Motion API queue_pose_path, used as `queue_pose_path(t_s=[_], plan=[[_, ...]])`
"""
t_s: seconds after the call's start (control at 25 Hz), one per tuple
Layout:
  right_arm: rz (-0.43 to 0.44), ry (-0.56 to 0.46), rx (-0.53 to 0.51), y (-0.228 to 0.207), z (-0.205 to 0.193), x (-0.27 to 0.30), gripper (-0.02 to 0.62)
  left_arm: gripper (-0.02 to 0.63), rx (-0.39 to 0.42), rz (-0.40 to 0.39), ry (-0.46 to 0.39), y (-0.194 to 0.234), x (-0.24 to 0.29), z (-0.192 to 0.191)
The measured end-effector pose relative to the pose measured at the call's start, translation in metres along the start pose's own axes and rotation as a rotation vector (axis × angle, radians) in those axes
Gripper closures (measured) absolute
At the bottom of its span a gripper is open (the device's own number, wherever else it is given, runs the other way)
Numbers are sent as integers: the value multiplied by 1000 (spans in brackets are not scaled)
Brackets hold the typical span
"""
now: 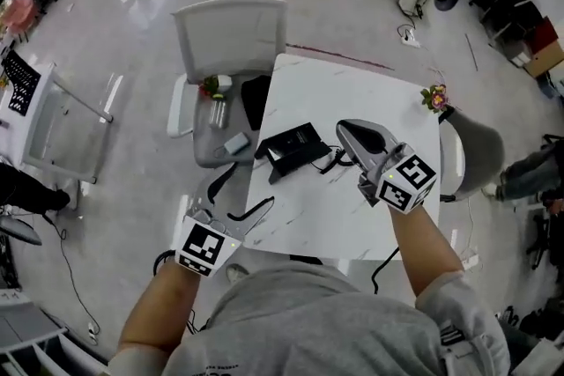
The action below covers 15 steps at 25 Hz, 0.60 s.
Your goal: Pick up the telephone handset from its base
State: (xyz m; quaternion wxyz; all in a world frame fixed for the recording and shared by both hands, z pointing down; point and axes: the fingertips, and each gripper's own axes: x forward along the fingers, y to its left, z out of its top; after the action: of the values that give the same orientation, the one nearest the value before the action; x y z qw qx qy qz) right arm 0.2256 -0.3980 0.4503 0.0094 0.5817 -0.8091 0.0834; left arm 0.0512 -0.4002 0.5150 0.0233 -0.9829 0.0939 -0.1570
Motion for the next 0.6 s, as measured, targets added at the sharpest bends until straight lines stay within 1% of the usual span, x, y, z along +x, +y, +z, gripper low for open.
queue_pose_path(t_s=[0.12,0.24,0.36,0.48,0.6], plan=[[-66,5,13,-30,-15,-29,591,194,84,-46,80,-19,58,-24],[-118,2,38,-57,-28,-55,591,201,163,-61,176,-34,107,-53],[-151,2,61,-82,-44,-75,591,202,226,-72,267,-44,149,-79],[-166,6,89,-97,-59,-88,591,202,313,-59,357,-47,177,-110],[-170,10,112,-105,-72,-97,591,202,404,-28,437,-48,194,-131]])
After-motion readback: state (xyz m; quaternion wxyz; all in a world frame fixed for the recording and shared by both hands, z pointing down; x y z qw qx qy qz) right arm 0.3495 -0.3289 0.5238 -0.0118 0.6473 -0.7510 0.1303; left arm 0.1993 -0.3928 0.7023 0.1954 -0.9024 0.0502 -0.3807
